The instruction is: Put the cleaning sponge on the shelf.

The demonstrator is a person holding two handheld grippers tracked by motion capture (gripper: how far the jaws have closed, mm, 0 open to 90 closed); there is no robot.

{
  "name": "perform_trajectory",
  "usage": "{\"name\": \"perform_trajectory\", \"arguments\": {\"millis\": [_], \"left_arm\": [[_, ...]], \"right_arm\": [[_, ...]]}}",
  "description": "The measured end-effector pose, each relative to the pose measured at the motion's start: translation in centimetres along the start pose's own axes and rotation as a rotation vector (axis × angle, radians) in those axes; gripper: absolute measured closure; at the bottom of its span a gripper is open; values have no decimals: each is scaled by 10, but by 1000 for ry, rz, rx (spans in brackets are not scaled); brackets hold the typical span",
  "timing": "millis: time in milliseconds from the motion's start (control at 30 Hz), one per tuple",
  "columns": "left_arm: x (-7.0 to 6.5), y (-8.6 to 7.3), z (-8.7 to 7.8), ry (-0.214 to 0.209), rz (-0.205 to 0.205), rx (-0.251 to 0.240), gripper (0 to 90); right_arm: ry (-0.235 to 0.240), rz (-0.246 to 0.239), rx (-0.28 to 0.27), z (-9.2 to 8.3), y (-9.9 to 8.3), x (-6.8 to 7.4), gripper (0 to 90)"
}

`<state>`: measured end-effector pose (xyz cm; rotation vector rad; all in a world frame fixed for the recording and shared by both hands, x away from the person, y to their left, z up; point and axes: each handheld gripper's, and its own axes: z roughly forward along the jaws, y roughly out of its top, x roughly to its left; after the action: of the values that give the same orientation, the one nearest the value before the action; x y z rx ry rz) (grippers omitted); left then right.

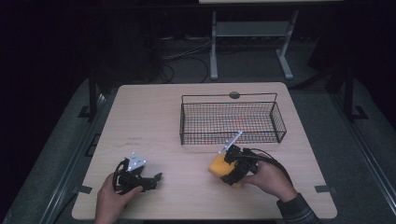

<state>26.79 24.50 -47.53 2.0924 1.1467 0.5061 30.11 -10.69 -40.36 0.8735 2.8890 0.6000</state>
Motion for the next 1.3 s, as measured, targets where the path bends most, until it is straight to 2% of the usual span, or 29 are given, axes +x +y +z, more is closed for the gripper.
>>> {"name": "perform_trajectory", "arguments": {"millis": [633, 1300], "left_arm": [[0, 0, 0, 0, 3, 1, 129], [0, 0, 0, 1, 2, 0, 129]], "right_arm": [[-49, 65, -26, -33, -9, -27, 225], [-76, 124, -29, -49, -15, -55, 225]]}}
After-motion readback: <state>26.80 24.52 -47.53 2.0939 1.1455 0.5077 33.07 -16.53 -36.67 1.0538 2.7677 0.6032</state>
